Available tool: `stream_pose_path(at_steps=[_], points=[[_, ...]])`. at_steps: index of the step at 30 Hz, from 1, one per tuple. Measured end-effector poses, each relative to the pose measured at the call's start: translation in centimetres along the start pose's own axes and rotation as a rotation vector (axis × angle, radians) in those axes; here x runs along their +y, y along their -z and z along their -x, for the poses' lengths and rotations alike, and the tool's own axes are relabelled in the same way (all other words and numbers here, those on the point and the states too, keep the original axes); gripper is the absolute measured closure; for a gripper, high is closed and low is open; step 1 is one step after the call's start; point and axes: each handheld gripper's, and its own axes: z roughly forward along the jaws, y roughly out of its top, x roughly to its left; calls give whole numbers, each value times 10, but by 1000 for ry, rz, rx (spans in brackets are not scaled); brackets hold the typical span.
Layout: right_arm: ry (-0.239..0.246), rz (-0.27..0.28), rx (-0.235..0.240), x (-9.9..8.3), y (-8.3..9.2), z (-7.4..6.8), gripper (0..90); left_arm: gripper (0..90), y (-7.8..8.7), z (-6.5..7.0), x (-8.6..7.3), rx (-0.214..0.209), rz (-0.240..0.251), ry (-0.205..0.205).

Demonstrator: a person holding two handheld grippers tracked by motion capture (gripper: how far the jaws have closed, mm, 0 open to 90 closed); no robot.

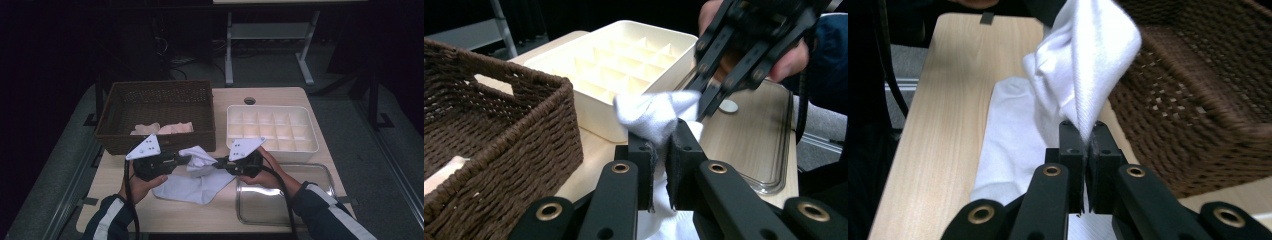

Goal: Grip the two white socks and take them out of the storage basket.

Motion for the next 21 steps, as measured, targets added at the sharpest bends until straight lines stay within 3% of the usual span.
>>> stream_pose_path(at_steps=[5,7,11,14,16,19,21], points=[[-17,1,-36,5,11,2,866,828,-1,-1,0,1,-8,-3],[-23,-3,-46,5,11,2,866,830,0,-2,-1,-22,6,15],[-18,-3,-82,8,14,0,865,830,2,1,2,-29,29,-8],[-7,6,-77,11,17,-2,865,818,4,3,3,-21,33,-20],[-41,24,-50,12,19,-2,864,797,5,3,3,-31,54,-9],[-42,-26,-106,11,13,-3,760,824,6,6,5,-38,56,-23],[-74,-54,-156,7,6,0,655,824,6,7,6,-46,59,-24]])
